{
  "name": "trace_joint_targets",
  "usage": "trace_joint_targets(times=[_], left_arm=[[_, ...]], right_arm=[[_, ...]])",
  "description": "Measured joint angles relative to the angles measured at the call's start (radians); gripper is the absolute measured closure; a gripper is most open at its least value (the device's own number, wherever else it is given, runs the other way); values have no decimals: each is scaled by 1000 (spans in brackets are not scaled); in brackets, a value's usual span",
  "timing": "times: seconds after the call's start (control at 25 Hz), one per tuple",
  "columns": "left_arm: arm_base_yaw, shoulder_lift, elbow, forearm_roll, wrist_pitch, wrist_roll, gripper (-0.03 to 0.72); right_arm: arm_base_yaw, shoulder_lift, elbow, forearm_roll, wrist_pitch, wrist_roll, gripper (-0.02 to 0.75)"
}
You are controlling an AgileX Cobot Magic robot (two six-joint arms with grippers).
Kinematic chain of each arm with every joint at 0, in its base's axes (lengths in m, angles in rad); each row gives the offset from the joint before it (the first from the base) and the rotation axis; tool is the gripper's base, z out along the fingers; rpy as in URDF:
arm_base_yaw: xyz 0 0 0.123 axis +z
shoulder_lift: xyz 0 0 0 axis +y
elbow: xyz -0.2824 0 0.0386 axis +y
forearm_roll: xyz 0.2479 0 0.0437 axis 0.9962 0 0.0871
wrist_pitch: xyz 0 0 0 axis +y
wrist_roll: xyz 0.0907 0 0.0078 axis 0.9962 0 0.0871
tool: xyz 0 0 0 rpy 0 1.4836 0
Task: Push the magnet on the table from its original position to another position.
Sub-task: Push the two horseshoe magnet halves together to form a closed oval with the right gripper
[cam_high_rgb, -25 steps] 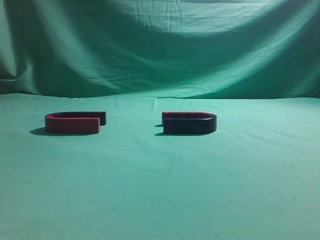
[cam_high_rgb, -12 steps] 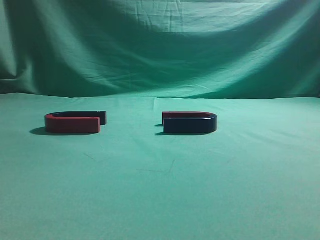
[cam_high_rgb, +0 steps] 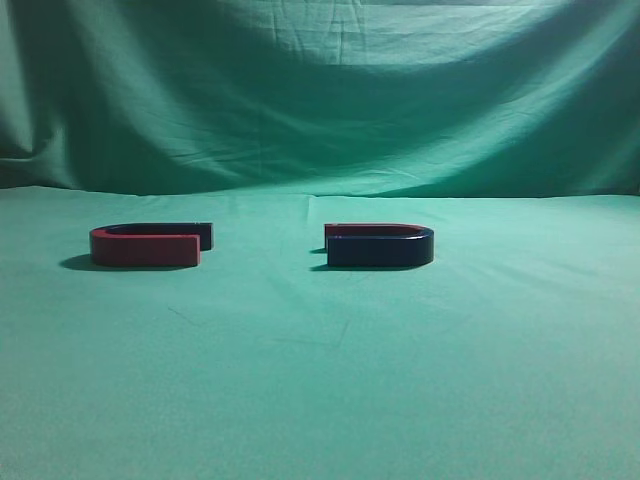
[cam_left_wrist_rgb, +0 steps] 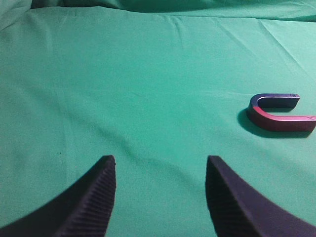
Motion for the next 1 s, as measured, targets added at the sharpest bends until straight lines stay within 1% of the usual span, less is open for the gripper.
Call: trace_joint_targets(times=[0.16,0.32,0.48,0.56,0.8,1.0], left_arm=[[0,0,0,0,0,0,316],[0,0,0,0,0,0,316],[0,0,0,0,0,0,316],[0,0,0,0,0,0,316],[0,0,0,0,0,0,316],[0,0,0,0,0,0,316]], right_arm=[[0,242,-112,4,64,4,738],[0,499,-246,11,199,6,738],[0,722,-370,70,348,6,738],[0,809,-421,66,383,6,738],[0,983,-513,54,438,1,738],[2,1064,-630,59,443,-65,738]])
